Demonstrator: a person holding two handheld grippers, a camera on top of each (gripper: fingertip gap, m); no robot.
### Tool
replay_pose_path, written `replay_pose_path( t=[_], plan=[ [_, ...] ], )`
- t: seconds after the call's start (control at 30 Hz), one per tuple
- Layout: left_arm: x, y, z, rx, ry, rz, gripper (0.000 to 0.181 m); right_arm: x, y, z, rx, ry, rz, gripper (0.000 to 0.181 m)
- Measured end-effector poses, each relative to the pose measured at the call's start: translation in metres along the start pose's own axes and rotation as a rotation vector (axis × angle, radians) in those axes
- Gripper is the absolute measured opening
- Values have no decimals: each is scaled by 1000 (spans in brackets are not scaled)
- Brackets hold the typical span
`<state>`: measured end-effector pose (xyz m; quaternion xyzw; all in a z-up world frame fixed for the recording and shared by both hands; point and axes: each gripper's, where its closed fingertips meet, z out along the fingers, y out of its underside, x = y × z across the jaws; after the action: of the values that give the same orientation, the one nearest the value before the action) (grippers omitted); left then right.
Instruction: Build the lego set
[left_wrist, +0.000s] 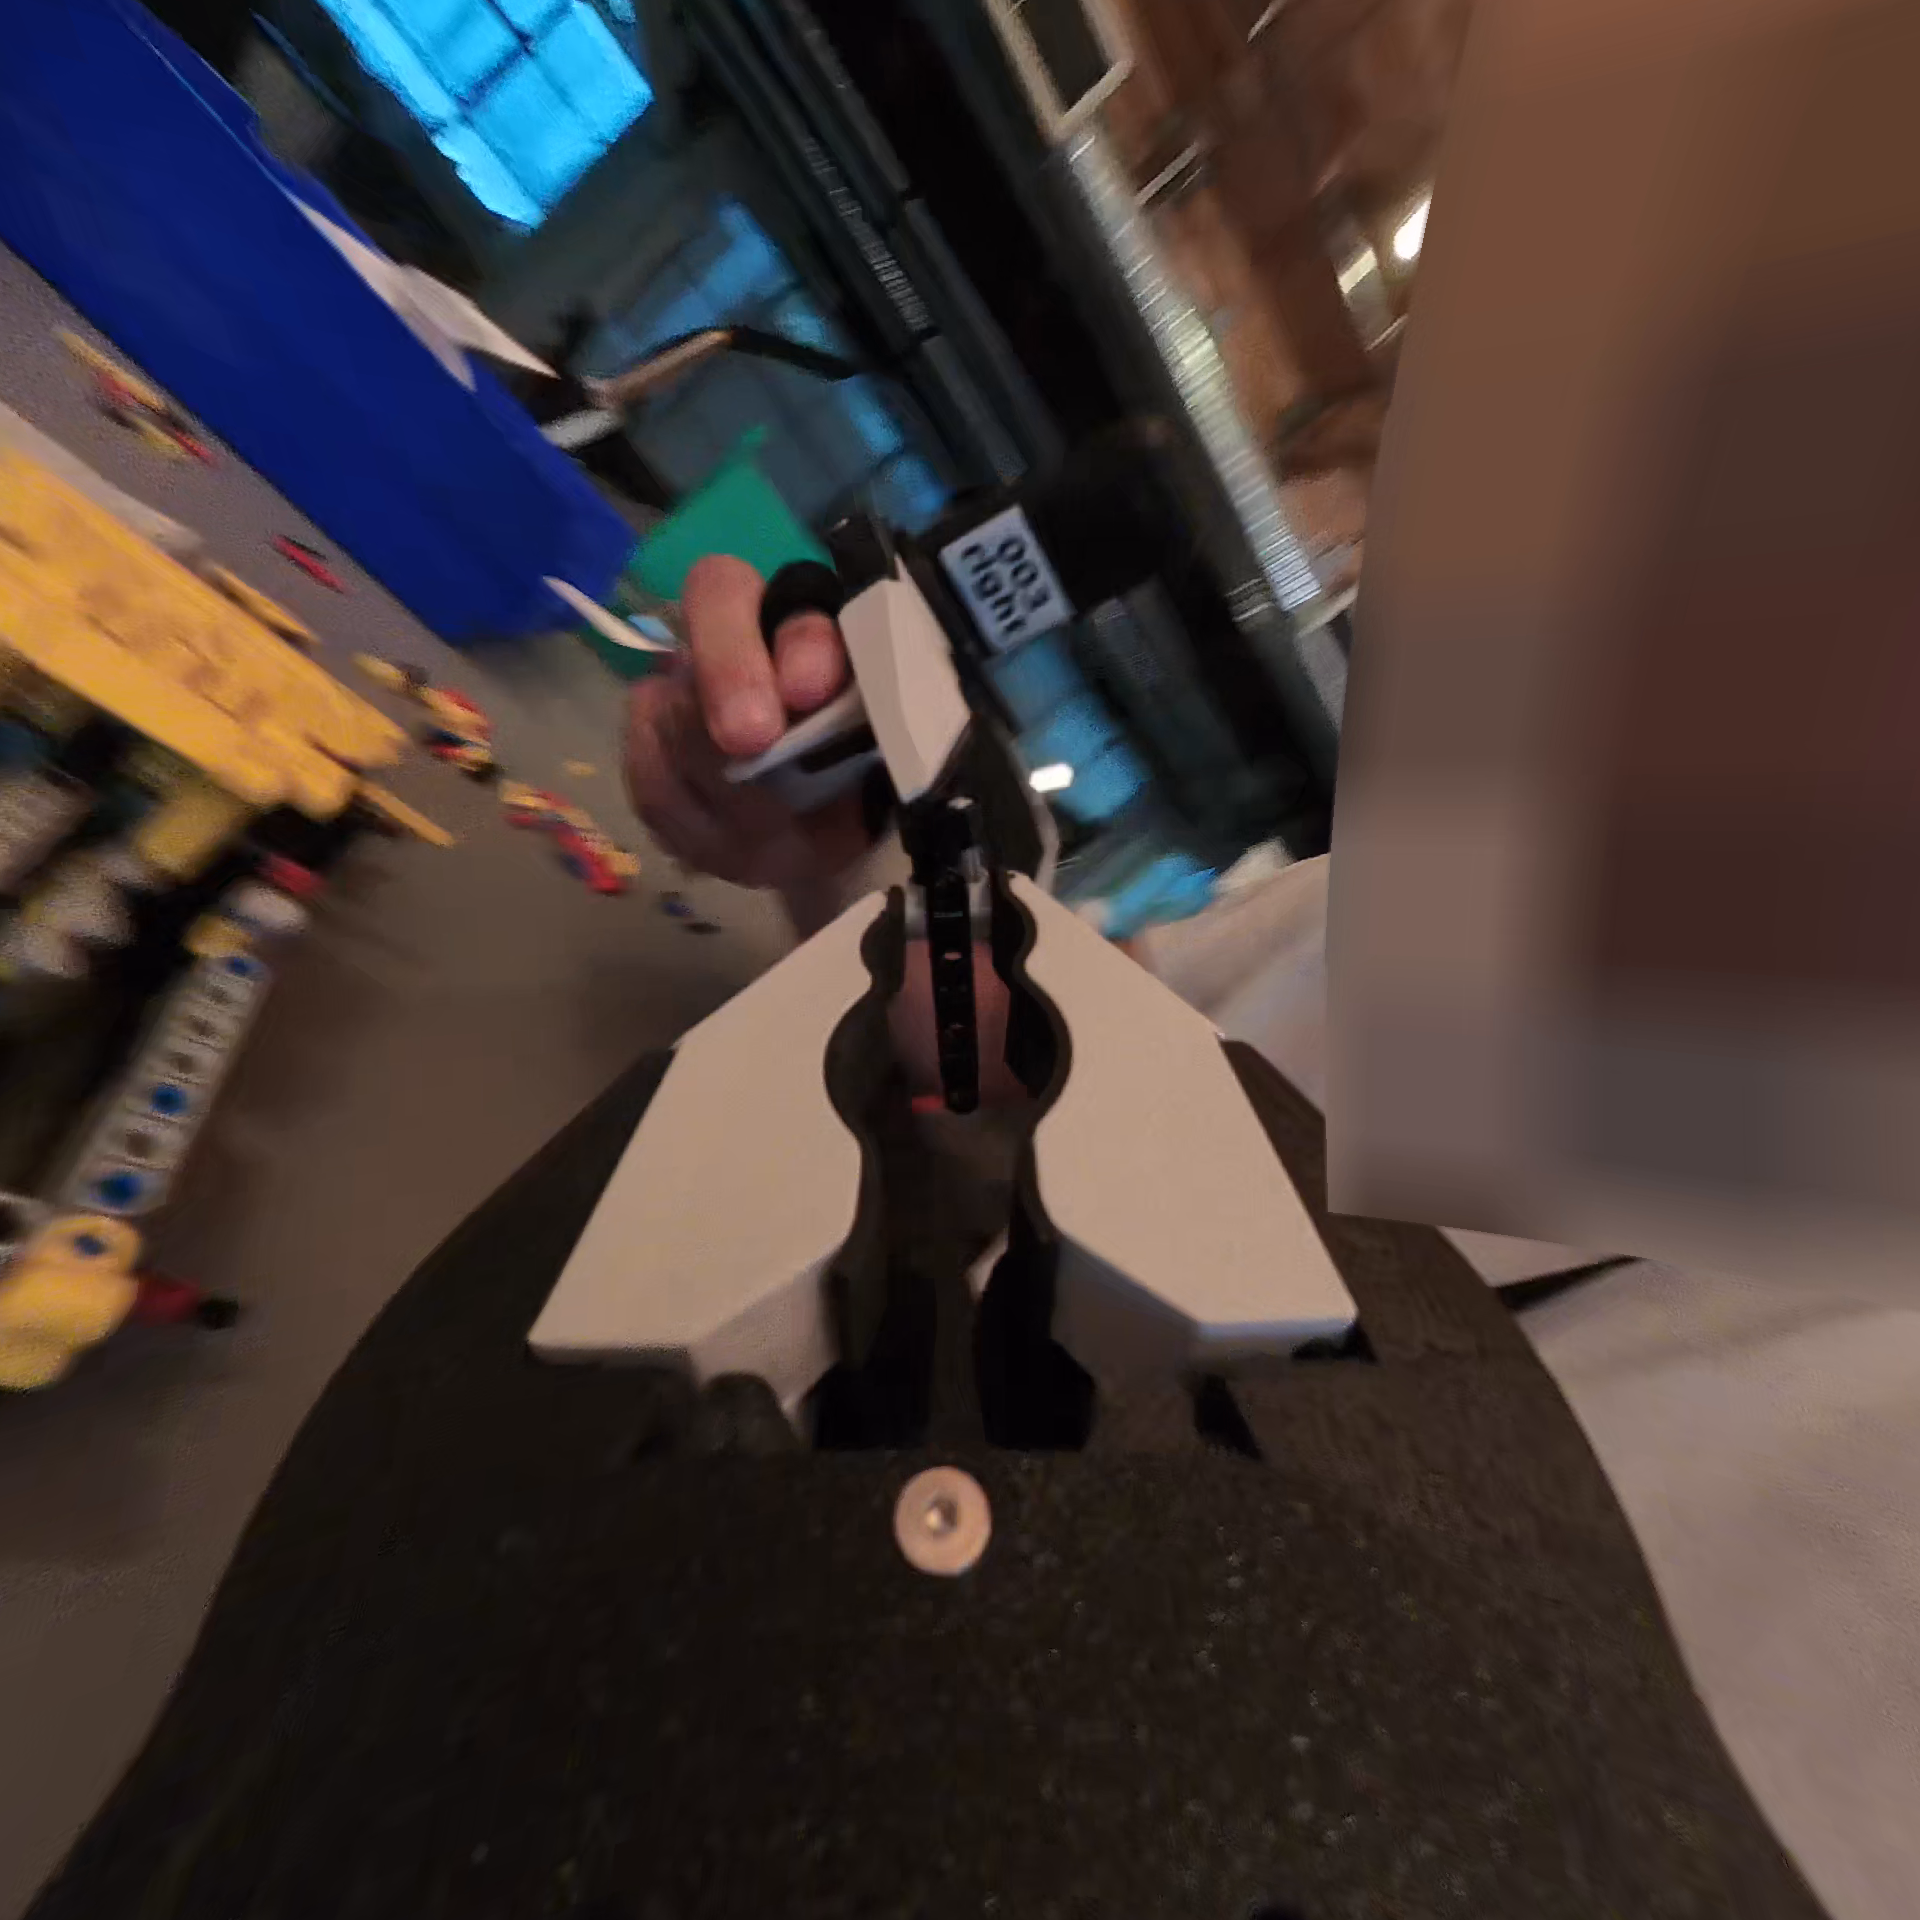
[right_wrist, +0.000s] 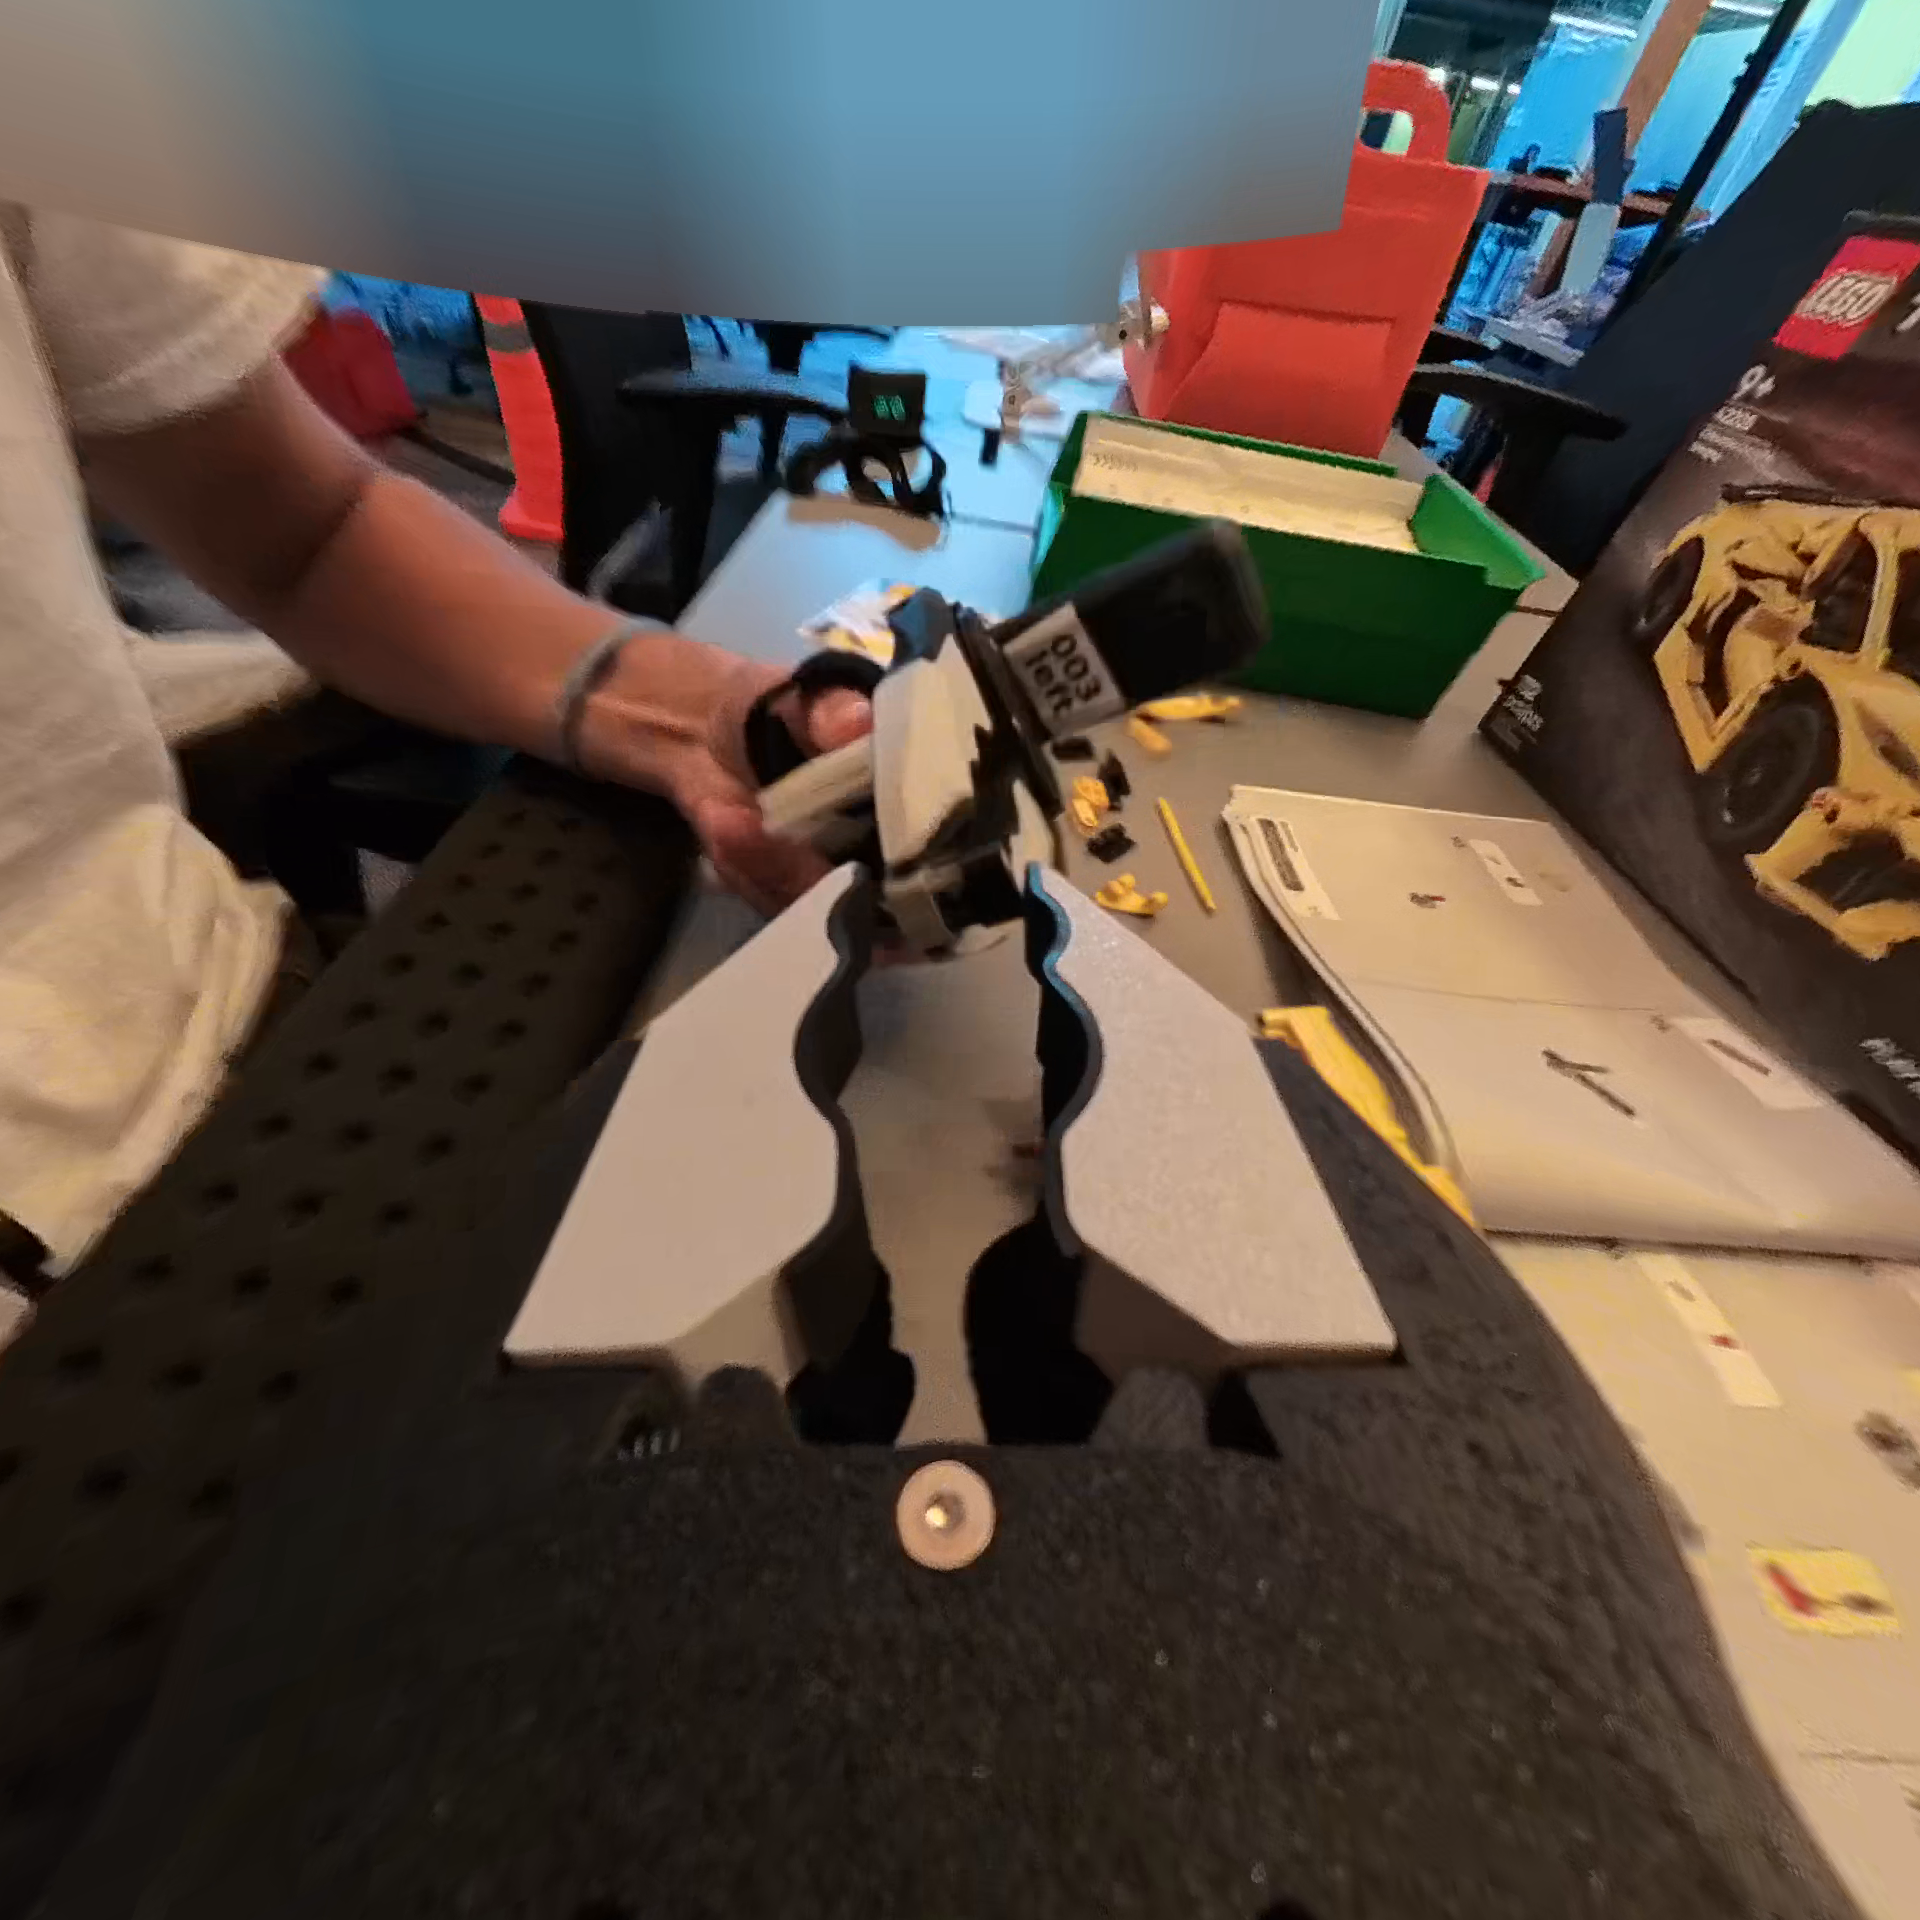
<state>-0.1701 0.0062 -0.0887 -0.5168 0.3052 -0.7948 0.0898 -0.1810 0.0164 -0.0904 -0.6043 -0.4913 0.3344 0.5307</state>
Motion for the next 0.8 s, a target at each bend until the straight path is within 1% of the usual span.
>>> replay_pose_path(
  t=[0.07, 0.13, 0.17, 0.2, 0.27, 0.3, 0.33, 0.37, 0.4, 0.43, 0.47, 0.5, 0.57, 0.67, 0.8],
  plan=[
    [0, -1, 0, -35, -161, 278, 15, -1, -10, -10, 96, -63, 167, 45],
    [9, -2, -1, -44, -294, 611, 16, 10, -8, -17, 139, -90, 404, 49],
    [11, -3, -2, -48, -365, 762, 16, 11, -5, -17, 157, -130, 538, 54],
    [10, -2, -3, -65, -444, 902, 16, 7, -6, -15, 184, -196, 660, 65],
    [9, 1, -4, -111, -585, 1177, 14, -6, 1, -4, 165, -306, 875, 64],
    [7, 4, -3, -154, -643, 1293, 15, -16, -4, -2, 194, -399, 943, 64],
    [6, 5, -2, -178, -680, 1376, 15, -22, -9, -1, 230, -458, 1010, 56],
    [7, 7, 0, -187, -691, 1426, 16, -23, -9, 0, 245, -473, 1049, 51],
    [8, 8, 0, -196, -695, 1456, 16, -23, -9, -1, 263, -469, 1049, 49],
    [8, 9, 0, -213, -705, 1478, 16, -25, -6, -3, 250, -472, 1037, 38],
    [4, 10, -2, -244, -721, 1508, 16, -25, -5, -4, 253, -474, 1032, 31],
    [3, 11, -3, -258, -734, 1554, 16, -23, -6, -5, 266, -469, 1044, 33],
    [6, 18, 2, -276, -699, 1618, 16, -24, -6, -5, 269, -483, 1047, 27],
    [0, 24, 5, -322, -714, 1683, 16, -27, -3, -2, 240, -481, 1015, 22],
    [-3, 23, 6, -311, -748, 1640, 16, -26, 0, -4, 237, -452, 991, 22]
  ],
)
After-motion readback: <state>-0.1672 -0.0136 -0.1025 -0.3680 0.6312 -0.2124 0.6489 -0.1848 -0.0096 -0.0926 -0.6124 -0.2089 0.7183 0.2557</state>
